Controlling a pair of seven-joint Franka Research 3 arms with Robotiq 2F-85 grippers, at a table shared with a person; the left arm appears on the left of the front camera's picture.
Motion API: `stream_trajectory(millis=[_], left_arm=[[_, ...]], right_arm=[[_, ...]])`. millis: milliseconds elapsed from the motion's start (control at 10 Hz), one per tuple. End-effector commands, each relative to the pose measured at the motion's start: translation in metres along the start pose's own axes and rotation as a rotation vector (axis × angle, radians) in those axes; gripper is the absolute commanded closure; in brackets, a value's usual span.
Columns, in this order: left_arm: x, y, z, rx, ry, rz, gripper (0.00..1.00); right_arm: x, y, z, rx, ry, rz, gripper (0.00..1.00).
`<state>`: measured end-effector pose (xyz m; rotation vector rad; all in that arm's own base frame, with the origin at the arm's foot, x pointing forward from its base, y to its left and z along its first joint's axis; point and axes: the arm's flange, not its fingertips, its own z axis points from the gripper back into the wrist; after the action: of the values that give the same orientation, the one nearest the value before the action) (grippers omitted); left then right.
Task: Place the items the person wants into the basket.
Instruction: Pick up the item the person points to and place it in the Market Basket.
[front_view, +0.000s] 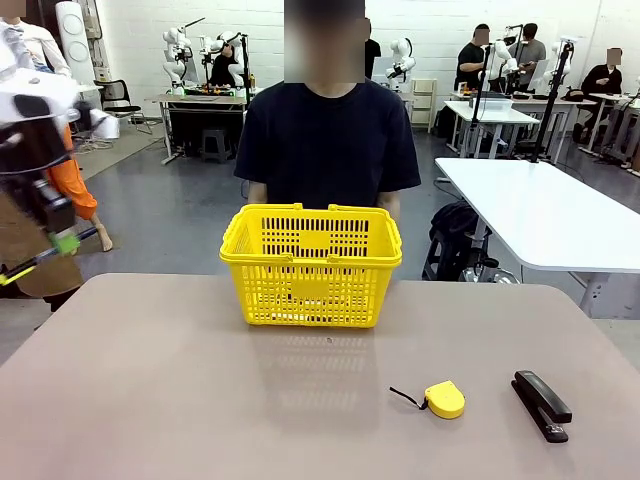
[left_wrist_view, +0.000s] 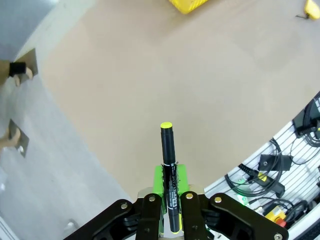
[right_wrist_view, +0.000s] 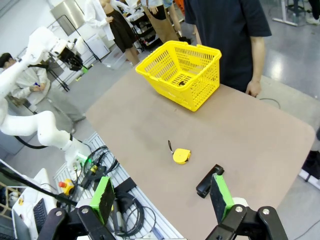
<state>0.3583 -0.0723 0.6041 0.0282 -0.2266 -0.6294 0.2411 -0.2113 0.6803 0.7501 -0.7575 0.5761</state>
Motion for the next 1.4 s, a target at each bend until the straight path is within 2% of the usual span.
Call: stream_trajectory(millis=[0,400,700,1000,1200,1300], left_arm=[[0.092,-0.003,0.019,0.025,-0.035,-0.212,0.89],[0.201,-0.047,0.003,0.052,-0.02,-0.449,0.89],[0.265,-0.071,-0.034,0.136,-0.064,-0.584,0.89],[0.296,-0.081,-0.078,0.088,-0.101,-0.754,0.89],[0.316,-0.091,-0.104,-0.017,-0.081,-0.904,0.89],[0.312,-0.103,-0.115,-0.035,-0.063,-0.986,0.89]], right_arm=[[0.002,0.0,0.001,0.02,-0.019,0.017,0.0],[0.002,0.0,0.001,0.02,-0.019,0.017,0.0],[0.002,0.0,0.001,0.02,-0.019,0.017,0.0],[0.002,0.0,0.001,0.02,-0.019,0.017,0.0],[0.002,0.0,0.001,0.02,-0.019,0.017,0.0],[0.002,0.0,0.001,0.02,-0.019,0.017,0.0]])
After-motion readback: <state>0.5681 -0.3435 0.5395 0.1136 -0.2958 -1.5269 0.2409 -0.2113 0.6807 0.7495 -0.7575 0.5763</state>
